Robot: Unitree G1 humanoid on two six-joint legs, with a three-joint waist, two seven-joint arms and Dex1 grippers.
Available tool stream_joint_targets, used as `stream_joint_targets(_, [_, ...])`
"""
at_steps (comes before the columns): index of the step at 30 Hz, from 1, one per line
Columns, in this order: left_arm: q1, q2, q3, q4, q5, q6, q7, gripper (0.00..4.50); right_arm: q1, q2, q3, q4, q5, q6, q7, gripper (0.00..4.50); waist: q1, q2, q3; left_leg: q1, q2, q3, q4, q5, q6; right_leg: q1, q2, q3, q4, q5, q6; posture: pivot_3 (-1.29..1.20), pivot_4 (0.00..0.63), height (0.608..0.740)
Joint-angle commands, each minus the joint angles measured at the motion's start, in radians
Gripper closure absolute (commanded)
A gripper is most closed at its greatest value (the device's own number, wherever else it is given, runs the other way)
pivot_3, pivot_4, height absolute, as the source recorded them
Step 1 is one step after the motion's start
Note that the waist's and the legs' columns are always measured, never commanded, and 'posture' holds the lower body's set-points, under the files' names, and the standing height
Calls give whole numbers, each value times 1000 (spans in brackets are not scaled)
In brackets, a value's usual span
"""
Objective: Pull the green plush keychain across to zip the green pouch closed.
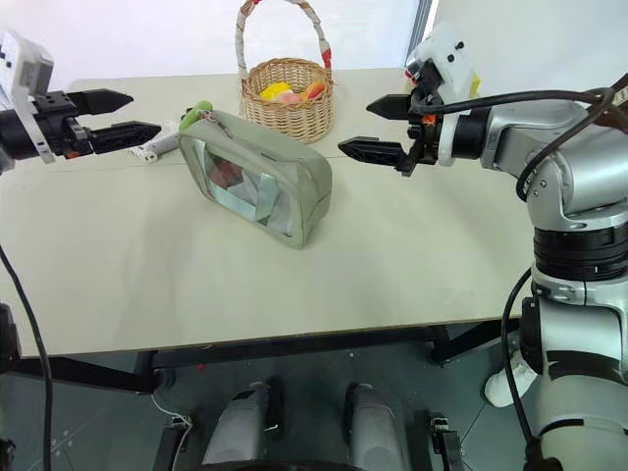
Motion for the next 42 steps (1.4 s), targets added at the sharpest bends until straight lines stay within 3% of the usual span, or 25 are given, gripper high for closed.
stream_joint_targets(1, [-48,4,21,30,17,-26,36,68,14,-12,-1,-47,-17,-30,-9,0,0,0,0,-1,0,0,1,0,0,0,0,0,0,0,0,0,150,740])
stream_joint_targets(15, [36,69,56,-95,-25,19,-9,68,-21,33,19,-66,-10,7,-67,0,-4,0,0,-2,0,-1,6,0,0,-2,0,0,5,0,0,0,150,740])
stream_joint_targets(24, [121,67,106,-208,-93,94,12,68,-132,325,137,7,-124,-20,-288,0,-7,0,0,0,1,-1,8,0,0,-3,0,1,14,0,0,0,150,740])
stream_joint_targets(38, [236,49,150,-351,-149,136,90,68,-111,395,306,109,-239,-111,-198,0,-5,0,0,0,1,-1,9,0,0,-2,1,1,14,0,0,0,150,740])
stream_joint_targets(42, [235,50,151,-360,-157,142,107,0,-105,380,345,137,-284,-180,-147,1253,-4,0,0,0,1,-1,9,0,0,-2,1,1,14,0,0,0,150,740])
